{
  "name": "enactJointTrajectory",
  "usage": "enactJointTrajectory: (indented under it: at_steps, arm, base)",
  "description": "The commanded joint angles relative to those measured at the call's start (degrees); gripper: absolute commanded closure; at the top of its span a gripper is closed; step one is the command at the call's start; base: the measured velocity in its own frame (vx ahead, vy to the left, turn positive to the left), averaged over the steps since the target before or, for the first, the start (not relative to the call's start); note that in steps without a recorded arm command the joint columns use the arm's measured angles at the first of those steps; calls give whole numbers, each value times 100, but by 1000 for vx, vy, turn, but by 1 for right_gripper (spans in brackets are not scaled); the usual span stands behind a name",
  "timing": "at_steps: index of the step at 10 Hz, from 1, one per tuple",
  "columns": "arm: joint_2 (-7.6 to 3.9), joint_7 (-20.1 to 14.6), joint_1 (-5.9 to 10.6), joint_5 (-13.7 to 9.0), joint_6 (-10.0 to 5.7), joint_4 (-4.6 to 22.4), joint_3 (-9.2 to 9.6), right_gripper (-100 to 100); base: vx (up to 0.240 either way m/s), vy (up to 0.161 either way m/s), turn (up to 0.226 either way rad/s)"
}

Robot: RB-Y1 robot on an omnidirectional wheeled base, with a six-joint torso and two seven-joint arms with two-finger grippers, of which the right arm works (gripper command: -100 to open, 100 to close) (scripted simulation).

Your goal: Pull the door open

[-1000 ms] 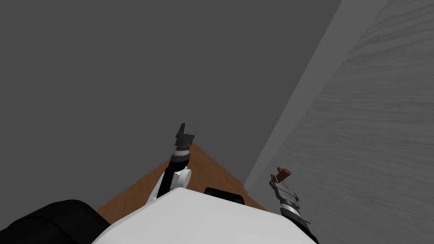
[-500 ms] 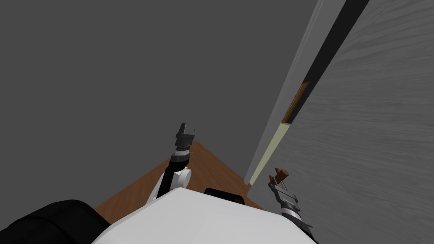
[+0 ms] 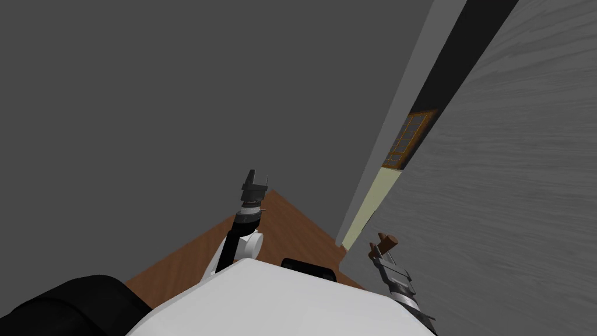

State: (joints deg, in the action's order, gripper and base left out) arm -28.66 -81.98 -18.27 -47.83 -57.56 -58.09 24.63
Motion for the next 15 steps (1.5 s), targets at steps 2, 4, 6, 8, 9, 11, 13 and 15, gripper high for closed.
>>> enactJointTrajectory:
  at_steps: [2,4,6,8,9,11,13,15]
  arm:
    - [-134,-171,-101,107,-150,-9,215,100]
    - [-158,-157,-124,109,-134,-70,222,100]
    - [-246,-301,-164,183,-271,3,366,100]
    - [-322,-409,-184,236,-384,56,463,100]
    - [-380,-491,-200,276,-471,96,537,100]
    - [-472,-622,-225,341,-609,161,655,100]
    - [-485,-687,-205,378,-661,232,725,100]
    - [-544,-778,-202,415,-758,304,794,100]
  base:
    - [-234,-37,104]
    - [-181,-12,73]
    - [-168,-25,128]
    - [-242,-10,122]
    - [-280,-42,144]
    - [-259,-63,152]
    - [-152,-14,109]
    - [-257,-27,153]
